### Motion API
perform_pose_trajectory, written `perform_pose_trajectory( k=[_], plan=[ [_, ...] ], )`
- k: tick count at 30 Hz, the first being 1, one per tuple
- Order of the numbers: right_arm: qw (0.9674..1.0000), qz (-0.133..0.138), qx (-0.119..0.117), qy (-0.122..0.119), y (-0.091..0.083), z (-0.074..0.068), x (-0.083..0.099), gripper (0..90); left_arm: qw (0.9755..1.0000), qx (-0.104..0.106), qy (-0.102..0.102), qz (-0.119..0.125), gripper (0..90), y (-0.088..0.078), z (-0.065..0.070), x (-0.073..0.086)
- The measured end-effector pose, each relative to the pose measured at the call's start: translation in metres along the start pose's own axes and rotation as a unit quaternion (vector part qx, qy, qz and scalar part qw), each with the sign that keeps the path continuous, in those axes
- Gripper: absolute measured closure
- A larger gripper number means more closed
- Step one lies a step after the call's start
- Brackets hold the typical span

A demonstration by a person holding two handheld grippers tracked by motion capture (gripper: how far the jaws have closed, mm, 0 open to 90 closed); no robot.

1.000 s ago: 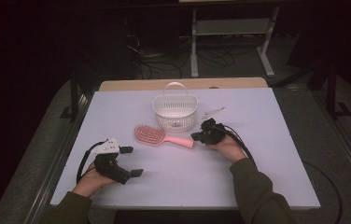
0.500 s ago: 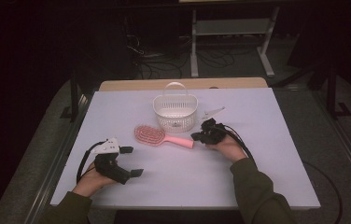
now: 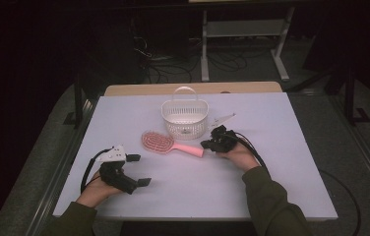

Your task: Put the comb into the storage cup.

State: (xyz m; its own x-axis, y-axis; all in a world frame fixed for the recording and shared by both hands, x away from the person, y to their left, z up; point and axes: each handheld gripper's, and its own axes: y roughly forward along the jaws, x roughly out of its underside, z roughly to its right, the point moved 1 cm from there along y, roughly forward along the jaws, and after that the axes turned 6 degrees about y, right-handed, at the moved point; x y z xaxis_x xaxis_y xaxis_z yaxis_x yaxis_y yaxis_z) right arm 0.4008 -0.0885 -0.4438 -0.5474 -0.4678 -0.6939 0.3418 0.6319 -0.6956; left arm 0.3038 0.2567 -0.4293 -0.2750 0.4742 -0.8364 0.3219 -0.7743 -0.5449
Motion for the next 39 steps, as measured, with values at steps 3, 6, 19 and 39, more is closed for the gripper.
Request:
perform_pose_trajectory(
  k=[3,6,19,39],
  plan=[
    [1.0,-0.003,-0.005,0.0,0.0,-0.002,0.0,89.2,1.0,-0.001,-0.001,0.001,0.0,0.0,0.0,0.0],
    [0.9999,-0.006,-0.009,-0.002,0.0,-0.003,0.0,89.2,1.0,-0.001,-0.001,0.0,0.0,0.0,0.0,0.0],
    [0.9992,-0.02,-0.03,-0.016,0.002,-0.013,0.001,89.2,1.0,-0.002,-0.002,0.001,0.0,-0.001,0.0,0.0],
    [0.9964,-0.046,-0.059,-0.041,0.004,-0.03,0.003,89.1,1.0,-0.004,-0.001,0.0,0.0,-0.002,-0.001,0.001]
  ],
)
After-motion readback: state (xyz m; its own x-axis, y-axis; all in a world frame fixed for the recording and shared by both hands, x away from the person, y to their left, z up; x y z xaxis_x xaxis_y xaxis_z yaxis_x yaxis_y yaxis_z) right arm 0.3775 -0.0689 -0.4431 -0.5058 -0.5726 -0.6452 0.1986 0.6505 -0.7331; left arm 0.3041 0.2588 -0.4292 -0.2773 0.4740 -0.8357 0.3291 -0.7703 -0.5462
